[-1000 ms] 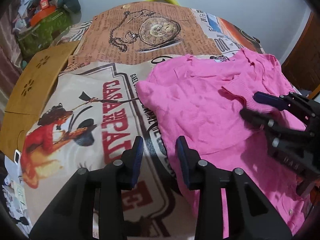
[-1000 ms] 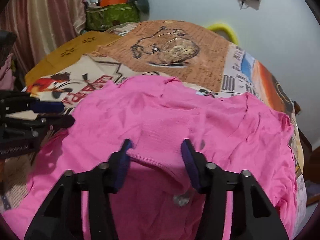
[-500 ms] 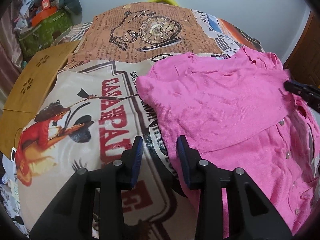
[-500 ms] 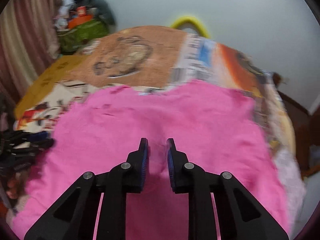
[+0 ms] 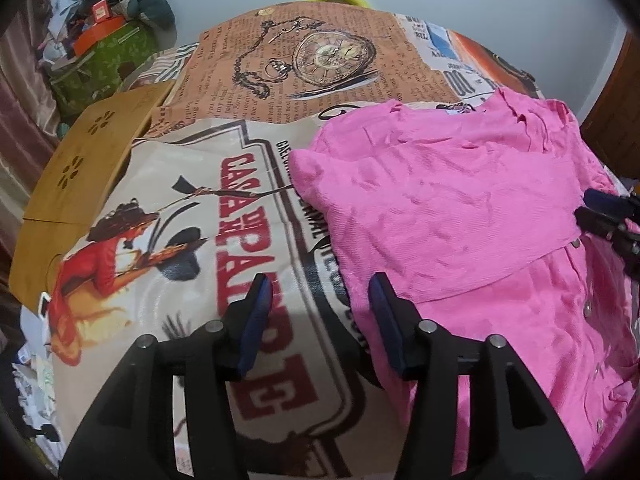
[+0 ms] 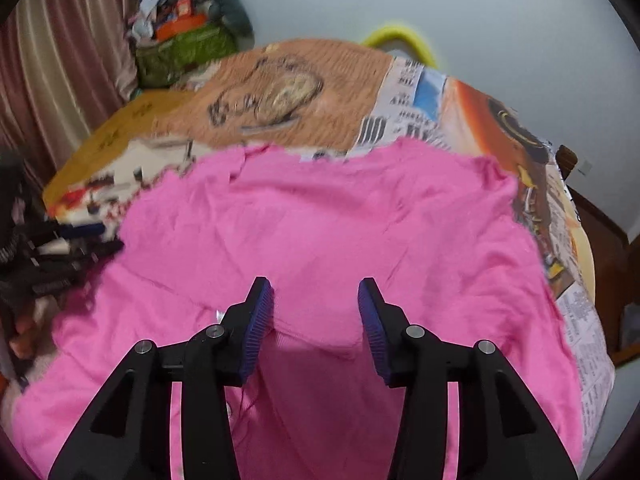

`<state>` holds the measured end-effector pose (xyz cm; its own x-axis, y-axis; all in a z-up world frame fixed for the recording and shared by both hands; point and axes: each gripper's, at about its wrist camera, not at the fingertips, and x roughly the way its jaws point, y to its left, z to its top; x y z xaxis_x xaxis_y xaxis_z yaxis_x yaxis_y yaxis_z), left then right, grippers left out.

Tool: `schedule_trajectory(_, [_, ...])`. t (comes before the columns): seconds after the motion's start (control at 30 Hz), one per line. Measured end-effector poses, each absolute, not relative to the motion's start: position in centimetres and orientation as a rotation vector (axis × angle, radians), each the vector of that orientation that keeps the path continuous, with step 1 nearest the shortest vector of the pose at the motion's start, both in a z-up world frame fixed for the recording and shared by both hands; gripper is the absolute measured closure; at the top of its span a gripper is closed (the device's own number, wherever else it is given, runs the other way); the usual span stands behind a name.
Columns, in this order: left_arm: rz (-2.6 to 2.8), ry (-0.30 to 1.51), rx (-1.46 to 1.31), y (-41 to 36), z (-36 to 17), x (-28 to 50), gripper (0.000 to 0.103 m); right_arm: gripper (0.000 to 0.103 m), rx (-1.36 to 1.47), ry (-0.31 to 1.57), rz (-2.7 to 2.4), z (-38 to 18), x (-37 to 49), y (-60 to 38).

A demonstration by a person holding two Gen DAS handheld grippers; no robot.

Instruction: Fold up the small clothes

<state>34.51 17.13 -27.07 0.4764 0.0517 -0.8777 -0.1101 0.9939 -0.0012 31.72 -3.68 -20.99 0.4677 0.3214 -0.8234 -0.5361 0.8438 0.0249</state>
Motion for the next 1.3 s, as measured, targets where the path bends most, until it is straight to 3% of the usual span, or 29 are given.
schedule_trajectory(0.27, [0.135, 1.056, -0.049, 16.4, -23.5, 32.8, 0.051, 0.061, -0.159, 0.94, 0.522, -19.0, 29.8, -7.5])
schedule_trajectory(0.4, [0.14, 1.009, -0.041, 14.9, -20.9, 31.7, 0.043, 0.054, -0.137, 0.895, 0.474, -16.7, 28.1, -11.7])
schedule_trajectory(0.7, [0.099, 0.974, 0.006, 9.6, -18.1, 30.4, 0.025, 0.054, -0.102, 0.897, 0.322, -15.4, 25.5, -21.1])
schedule_trajectory(1.3, [0.031, 1.033, 0.021, 5.2, -19.6, 30.1, 0.023, 0.054, 0.029, 1.003, 0.184, -20.3, 23.2, -29.0])
